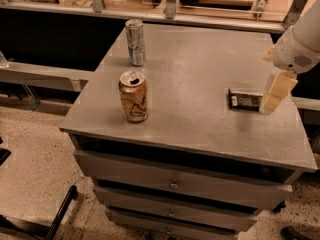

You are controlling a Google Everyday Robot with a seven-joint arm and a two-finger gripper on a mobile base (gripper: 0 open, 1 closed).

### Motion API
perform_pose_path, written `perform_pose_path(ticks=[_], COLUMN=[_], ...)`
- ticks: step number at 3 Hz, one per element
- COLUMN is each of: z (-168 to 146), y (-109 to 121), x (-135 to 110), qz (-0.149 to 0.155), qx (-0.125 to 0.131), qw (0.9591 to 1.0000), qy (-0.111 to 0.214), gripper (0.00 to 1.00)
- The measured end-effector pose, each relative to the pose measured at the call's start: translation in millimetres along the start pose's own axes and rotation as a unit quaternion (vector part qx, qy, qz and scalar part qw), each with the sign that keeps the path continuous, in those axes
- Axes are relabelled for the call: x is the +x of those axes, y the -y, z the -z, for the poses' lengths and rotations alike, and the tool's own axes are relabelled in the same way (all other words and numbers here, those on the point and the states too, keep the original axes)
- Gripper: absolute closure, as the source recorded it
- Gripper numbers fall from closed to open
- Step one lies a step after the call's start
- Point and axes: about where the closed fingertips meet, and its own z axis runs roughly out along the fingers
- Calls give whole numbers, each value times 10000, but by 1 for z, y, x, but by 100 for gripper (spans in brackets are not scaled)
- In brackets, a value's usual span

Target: Move rxbar chocolate near redbull can

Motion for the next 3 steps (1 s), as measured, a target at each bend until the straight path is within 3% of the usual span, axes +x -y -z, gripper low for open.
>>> perform_pose_path(ticks=[1,2,3], z=[-21,-38,-45], y=[-2,-5,-5], x=[6,9,12], qz=[-14,-30,-15], qx=[-131,-236,-273], qw=[9999,9997,9996], qy=[13,0,-39], gripper=[0,15,39])
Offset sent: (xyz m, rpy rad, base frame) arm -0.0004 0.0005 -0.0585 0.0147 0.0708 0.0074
